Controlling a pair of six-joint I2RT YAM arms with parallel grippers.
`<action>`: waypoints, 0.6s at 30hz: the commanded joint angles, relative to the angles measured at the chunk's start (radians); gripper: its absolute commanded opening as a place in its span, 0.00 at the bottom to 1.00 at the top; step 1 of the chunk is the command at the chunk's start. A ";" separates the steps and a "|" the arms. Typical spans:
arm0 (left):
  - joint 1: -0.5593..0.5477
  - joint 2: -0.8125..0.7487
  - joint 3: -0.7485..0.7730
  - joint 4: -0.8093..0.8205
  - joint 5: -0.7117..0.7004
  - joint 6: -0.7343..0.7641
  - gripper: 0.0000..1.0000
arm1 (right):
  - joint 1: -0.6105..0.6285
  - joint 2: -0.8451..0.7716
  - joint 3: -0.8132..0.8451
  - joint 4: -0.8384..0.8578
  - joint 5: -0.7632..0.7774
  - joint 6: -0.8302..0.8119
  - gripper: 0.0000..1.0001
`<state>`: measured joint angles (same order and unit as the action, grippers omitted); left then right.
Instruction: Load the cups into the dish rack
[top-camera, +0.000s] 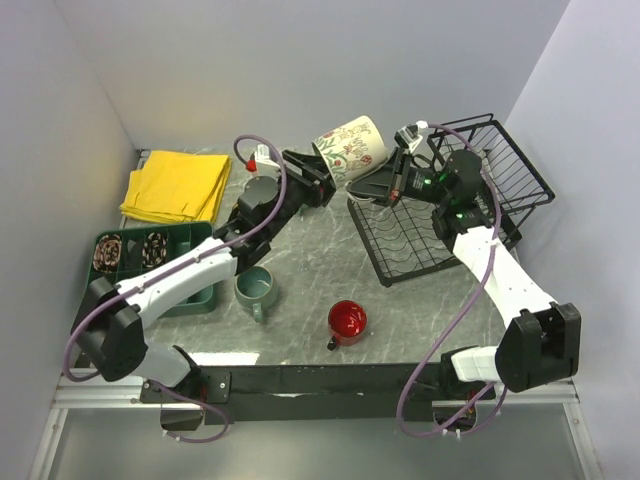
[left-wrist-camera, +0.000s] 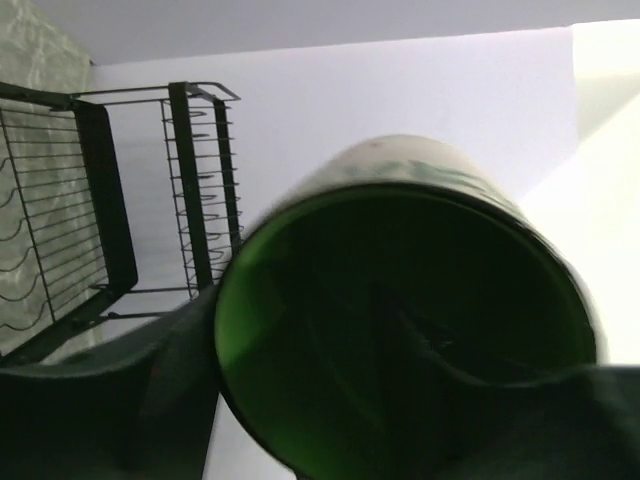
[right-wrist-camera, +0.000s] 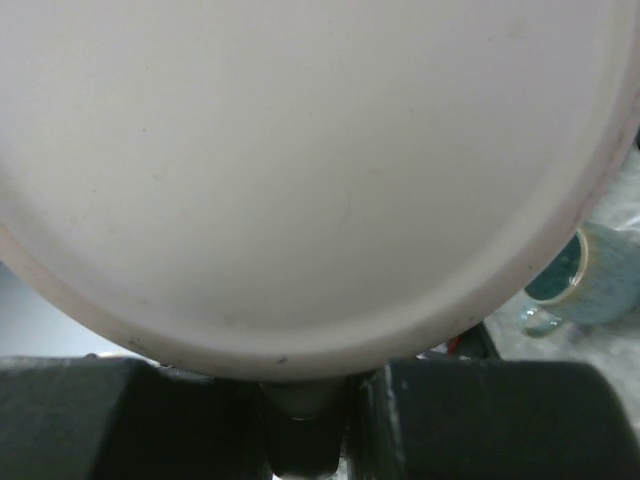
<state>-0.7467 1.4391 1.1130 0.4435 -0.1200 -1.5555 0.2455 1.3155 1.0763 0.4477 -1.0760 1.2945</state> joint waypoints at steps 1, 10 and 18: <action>-0.005 -0.104 -0.024 0.002 0.008 0.078 0.70 | -0.044 -0.078 0.043 0.044 -0.016 -0.135 0.00; -0.006 -0.340 -0.231 -0.201 -0.030 0.182 0.89 | -0.069 -0.154 0.094 -0.298 0.069 -0.516 0.00; -0.006 -0.637 -0.358 -0.412 -0.151 0.325 0.92 | -0.069 -0.258 0.022 -0.486 0.347 -0.888 0.00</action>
<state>-0.7506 0.9115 0.7853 0.1440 -0.1989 -1.3300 0.1825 1.1553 1.0798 -0.0689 -0.8886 0.6506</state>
